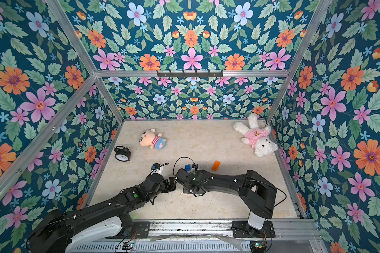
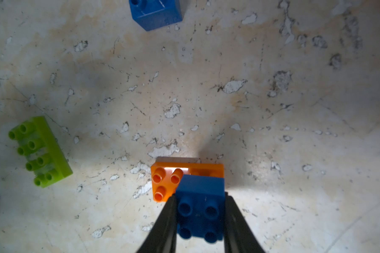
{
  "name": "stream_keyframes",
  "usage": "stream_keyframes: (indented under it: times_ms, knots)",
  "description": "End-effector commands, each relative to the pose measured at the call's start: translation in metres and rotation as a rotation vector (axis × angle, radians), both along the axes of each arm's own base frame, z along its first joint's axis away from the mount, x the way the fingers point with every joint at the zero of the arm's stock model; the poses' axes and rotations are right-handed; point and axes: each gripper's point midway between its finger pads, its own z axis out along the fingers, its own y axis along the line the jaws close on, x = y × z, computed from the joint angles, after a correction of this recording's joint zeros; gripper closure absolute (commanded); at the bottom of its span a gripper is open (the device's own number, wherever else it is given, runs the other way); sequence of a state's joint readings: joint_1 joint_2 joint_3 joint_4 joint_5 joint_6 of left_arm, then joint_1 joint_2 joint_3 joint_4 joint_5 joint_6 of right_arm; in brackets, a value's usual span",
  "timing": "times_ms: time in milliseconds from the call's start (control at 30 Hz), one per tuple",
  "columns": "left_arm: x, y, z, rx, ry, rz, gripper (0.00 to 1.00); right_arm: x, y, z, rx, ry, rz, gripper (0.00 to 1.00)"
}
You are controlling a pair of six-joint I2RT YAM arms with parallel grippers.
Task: Assemble the number 5 with lego
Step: Assemble the lego brick with the lego brick.
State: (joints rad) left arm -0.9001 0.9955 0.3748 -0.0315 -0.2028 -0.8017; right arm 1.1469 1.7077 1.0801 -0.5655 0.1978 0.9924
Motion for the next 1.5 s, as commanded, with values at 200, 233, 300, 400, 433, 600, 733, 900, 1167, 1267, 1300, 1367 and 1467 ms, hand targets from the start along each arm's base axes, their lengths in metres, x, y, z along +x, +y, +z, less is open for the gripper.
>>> stream_keyframes:
  times_ms: [200, 233, 300, 400, 433, 600, 733, 900, 1167, 1267, 1300, 1367, 1467]
  knots:
    - [0.002, -0.003, 0.004, -0.007, -0.014, -0.011, 0.01, -0.001, -0.004, -0.016, 0.026, 0.019, 0.000, 0.81]
    - [0.002, -0.003, 0.003, -0.005, -0.011, -0.011, 0.01, -0.001, -0.003, -0.017, 0.033, 0.021, 0.000, 0.81]
    - [0.002, -0.003, 0.003, -0.002, -0.010, -0.012, 0.01, 0.000, -0.004, -0.019, 0.019, 0.023, 0.008, 0.82]
    - [0.001, -0.002, 0.002, 0.001, -0.006, -0.011, 0.01, 0.000, -0.007, -0.019, -0.012, 0.027, 0.010, 0.82]
    - [0.001, -0.002, 0.002, -0.001, -0.007, -0.010, 0.01, -0.002, -0.009, -0.021, -0.024, 0.034, 0.017, 0.82]
    - [0.001, 0.001, 0.001, 0.007, -0.005, 0.007, 0.01, -0.017, -0.024, -0.043, -0.114, 0.131, 0.034, 0.83]
    - [0.003, 0.007, 0.004, 0.010, -0.018, 0.037, 0.01, -0.027, -0.027, -0.054, -0.117, 0.202, 0.061, 0.86]
    - [0.005, 0.020, 0.006, 0.029, -0.028, 0.098, 0.01, -0.030, -0.044, -0.065, -0.220, 0.244, 0.069, 0.87]
    - [0.005, 0.030, 0.010, 0.041, -0.047, 0.132, 0.01, -0.017, -0.034, -0.044, -0.236, 0.197, 0.096, 0.77]
    - [0.005, 0.031, 0.012, 0.040, -0.049, 0.135, 0.01, -0.007, -0.018, -0.027, -0.162, 0.149, 0.095, 0.63]
    - [0.005, 0.032, 0.013, 0.041, -0.050, 0.137, 0.01, -0.004, -0.013, -0.021, -0.140, 0.132, 0.096, 0.61]
    - [0.006, 0.032, 0.015, 0.039, -0.054, 0.140, 0.01, 0.004, -0.006, -0.009, -0.114, 0.098, 0.090, 0.57]
    - [0.006, 0.031, 0.018, 0.035, -0.056, 0.142, 0.01, 0.016, 0.003, 0.010, -0.067, 0.047, 0.082, 0.54]
